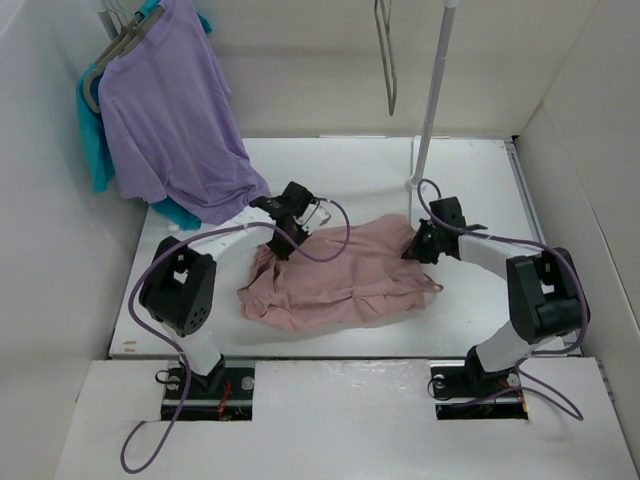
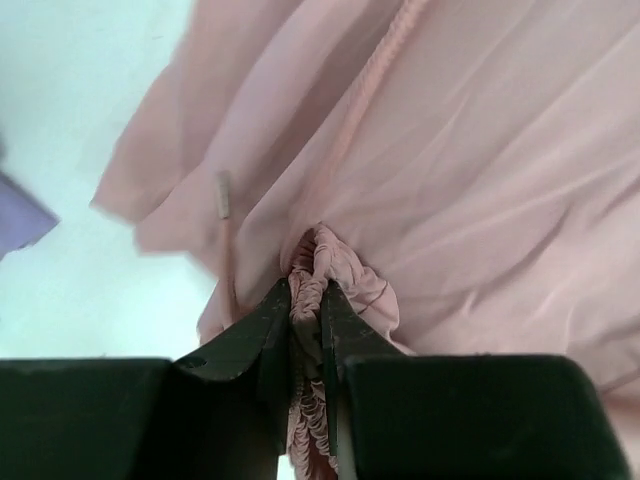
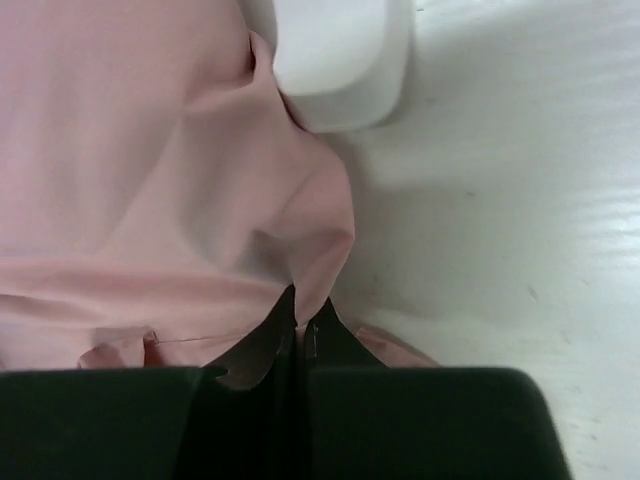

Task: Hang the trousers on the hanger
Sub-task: Fold the trousers at the center of the board.

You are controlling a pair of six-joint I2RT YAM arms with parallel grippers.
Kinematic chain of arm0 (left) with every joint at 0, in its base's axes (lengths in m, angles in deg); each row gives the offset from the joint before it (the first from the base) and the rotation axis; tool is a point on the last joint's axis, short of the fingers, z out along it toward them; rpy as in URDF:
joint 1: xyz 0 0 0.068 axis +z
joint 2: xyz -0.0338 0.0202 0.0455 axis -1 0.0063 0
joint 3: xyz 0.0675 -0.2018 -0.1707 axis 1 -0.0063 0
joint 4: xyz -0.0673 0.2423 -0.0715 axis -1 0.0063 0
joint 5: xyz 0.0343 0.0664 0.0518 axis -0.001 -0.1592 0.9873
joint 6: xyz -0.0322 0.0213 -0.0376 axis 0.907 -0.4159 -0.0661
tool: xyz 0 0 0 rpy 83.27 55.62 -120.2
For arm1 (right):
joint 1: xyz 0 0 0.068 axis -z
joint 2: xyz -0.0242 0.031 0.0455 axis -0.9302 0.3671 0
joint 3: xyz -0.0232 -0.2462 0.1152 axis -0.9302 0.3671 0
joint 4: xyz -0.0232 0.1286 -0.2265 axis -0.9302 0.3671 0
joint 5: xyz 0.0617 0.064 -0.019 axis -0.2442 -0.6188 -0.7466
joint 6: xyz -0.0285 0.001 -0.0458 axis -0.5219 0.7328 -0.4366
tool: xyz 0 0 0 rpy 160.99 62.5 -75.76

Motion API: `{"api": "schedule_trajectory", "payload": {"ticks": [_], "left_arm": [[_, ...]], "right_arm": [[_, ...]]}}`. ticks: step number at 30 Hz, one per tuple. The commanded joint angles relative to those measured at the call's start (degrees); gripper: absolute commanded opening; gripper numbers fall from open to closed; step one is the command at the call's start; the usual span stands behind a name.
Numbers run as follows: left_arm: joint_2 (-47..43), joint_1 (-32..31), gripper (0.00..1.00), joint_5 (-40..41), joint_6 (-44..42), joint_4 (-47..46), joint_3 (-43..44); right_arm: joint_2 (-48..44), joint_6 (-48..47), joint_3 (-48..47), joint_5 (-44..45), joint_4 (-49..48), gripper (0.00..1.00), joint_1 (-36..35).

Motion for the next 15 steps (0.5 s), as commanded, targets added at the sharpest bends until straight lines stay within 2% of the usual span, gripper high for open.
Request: {"api": "schedule_trajectory", "payload": {"ticks": [1,8,11,14,15], "left_arm": [[-6.4,2.23,0.0,-4.2,-0.59,1.14,4.53],[-13.0,7.41,0.0,-15.71,-1.65,1.66,16.75],[-13.79,9.96,0.0,-20.55,-2.18,7.1,20.88],[-13.79,13.55,0.0,-21.26,-2.71,14.05,20.29],[-13.79,14.79,0.0,-21.96,-3.75,15.28,17.76]], "right_arm": [[-4.53,2.68,1.57,-0.26,-3.61,0.0,0.87],[-8.32,6.46,2.73,3.7,-4.14,0.0,1.47],[-6.21,6.46,2.11,4.22,-2.83,0.0,2.01],[-4.54,6.46,1.58,5.53,-1.77,0.0,2.01],[-4.54,6.46,1.06,5.54,-1.76,0.0,2.01]]}}
